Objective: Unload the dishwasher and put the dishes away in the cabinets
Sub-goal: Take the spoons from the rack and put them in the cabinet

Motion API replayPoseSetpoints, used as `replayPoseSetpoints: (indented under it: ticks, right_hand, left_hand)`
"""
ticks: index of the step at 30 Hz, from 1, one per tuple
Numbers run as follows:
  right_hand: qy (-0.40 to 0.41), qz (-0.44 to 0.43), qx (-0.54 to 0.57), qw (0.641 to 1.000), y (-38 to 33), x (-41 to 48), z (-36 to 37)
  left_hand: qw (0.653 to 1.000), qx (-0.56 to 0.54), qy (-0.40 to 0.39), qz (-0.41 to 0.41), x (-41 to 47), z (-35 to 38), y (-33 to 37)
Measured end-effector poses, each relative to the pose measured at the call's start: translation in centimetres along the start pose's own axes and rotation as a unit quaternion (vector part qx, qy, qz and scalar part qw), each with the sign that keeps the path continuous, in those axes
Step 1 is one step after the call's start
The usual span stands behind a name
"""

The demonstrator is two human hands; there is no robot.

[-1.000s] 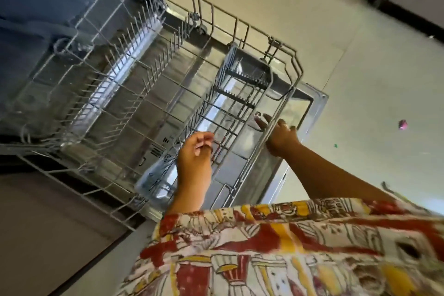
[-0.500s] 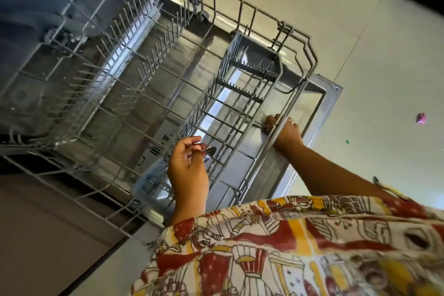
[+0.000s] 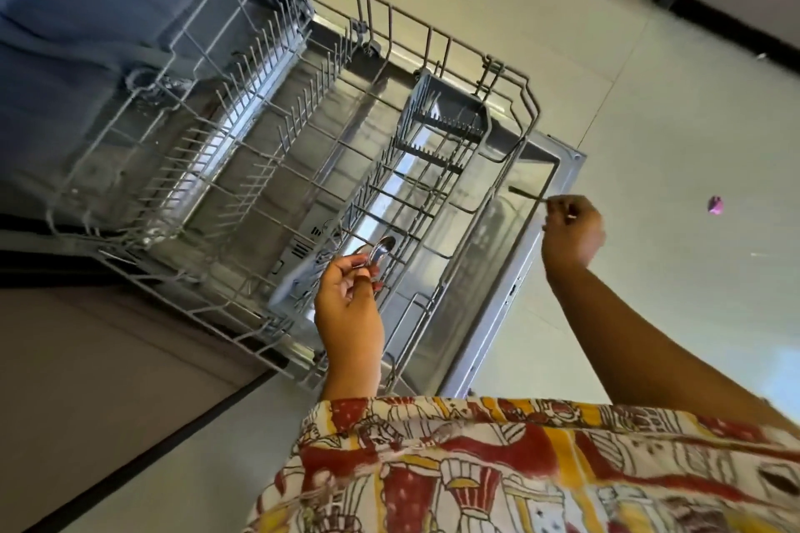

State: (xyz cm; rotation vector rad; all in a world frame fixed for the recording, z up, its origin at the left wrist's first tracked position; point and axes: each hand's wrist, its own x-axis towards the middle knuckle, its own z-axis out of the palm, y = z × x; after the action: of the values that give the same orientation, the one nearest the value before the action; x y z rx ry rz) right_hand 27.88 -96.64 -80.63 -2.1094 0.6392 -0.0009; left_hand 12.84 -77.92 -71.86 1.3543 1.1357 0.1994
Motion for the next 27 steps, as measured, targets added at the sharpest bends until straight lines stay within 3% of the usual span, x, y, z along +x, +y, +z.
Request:
replayPoseSetpoints:
  ticks: [3, 5, 8, 11, 14, 17, 19, 21, 23, 27]
  right_hand:
    - [0.078, 0.034, 0.163, 0.983, -5.2, -2.6, -2.1]
    - [0.039, -0.016, 0.167, 0.985, -8.3, -6.0, -3.3]
    - [-0.184, -0.088, 0.111, 0.973, -10.4, -12.7, -3.9]
    - [-0.392, -0.076, 0.033, 0.916, -10.1, -18.7, -2.4]
    - [-0.506, 0.012, 0.053, 0.861, -8.5, -21.8, -0.5]
    - [-0.587, 0.049, 0.045, 0.807, -8.1, -22.1, 0.2]
    - [-0.589, 0.015, -0.013, 0.808, -8.1, -21.3, 1.0]
    - [-0.514, -0.081, -0.141, 0.842, -8.0, -19.7, 2.5]
    - [-0.423, -0.19, -0.277, 0.841, -7.9, -18.1, 4.4]
    - [-0.33, -0.358, -0.496, 0.72, -8.5, -15.8, 7.1]
  left_hand:
    - [1.0, 0.007, -0.002, 0.012, -1.8, -1.6, 1.0]
    - [1.0, 0.007, -0.016, 0.02, -3.0, -2.8, 1.6]
    - [0.997, 0.01, -0.064, 0.036, -4.3, -4.9, 2.1]
    - [0.989, 0.065, -0.12, 0.05, -4.6, -6.8, 2.2]
    - [0.985, 0.108, -0.135, 0.016, -4.0, -8.5, 1.0]
    - [0.986, 0.14, -0.09, 0.003, -3.4, -10.0, -0.2]
    - [0.987, 0.145, -0.073, -0.006, -3.0, -10.5, -0.5]
    - [0.99, 0.128, -0.047, -0.033, -2.6, -10.7, -0.4]
    - [0.993, 0.097, -0.031, -0.064, -2.1, -10.7, -0.4]
    - [0.993, 0.042, -0.045, -0.102, -1.1, -10.4, -0.4]
